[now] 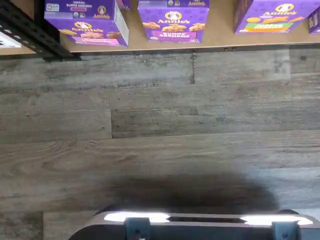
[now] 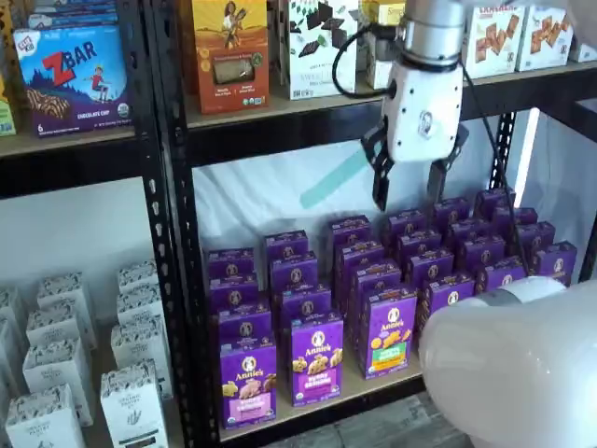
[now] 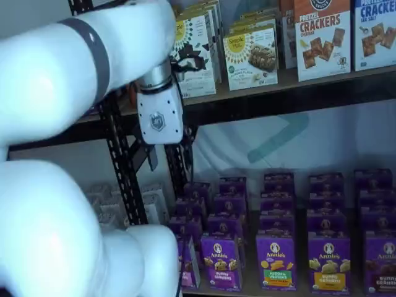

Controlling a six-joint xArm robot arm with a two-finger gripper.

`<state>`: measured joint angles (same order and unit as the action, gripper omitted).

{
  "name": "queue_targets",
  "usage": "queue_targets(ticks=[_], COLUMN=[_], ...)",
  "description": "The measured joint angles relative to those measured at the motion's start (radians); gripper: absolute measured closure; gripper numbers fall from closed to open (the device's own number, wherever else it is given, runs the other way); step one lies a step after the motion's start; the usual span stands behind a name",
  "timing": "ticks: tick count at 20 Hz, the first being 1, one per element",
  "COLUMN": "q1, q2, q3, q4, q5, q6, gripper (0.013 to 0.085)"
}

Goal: Pick up the purple box with a pink patch in the middle, on the bottom shelf, the first box from the left

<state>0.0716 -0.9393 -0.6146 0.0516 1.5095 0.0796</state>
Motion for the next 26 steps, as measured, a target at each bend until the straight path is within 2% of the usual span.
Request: queue_targets(ticks=[7,10,12,18,23,26], q1=[0.042,0.067,0.092,0.152,0.204,0.242], q2=[0.05,0.083,0.12,0.269,0.439,0.548], q3=[0.114,0.164,0.188,0.24,0.236,0.221], q4=[0.015,0.028,0.02,0.015,0.027,0.008], q5=[-0.155,-0.253,-0.314,-0.524,-0.677,-0.775], q6=[0.032,0.046,0.07,0.119,0.153,0.2], gripper=[0.013,0.013,0.013,0.013,0.013,0.013])
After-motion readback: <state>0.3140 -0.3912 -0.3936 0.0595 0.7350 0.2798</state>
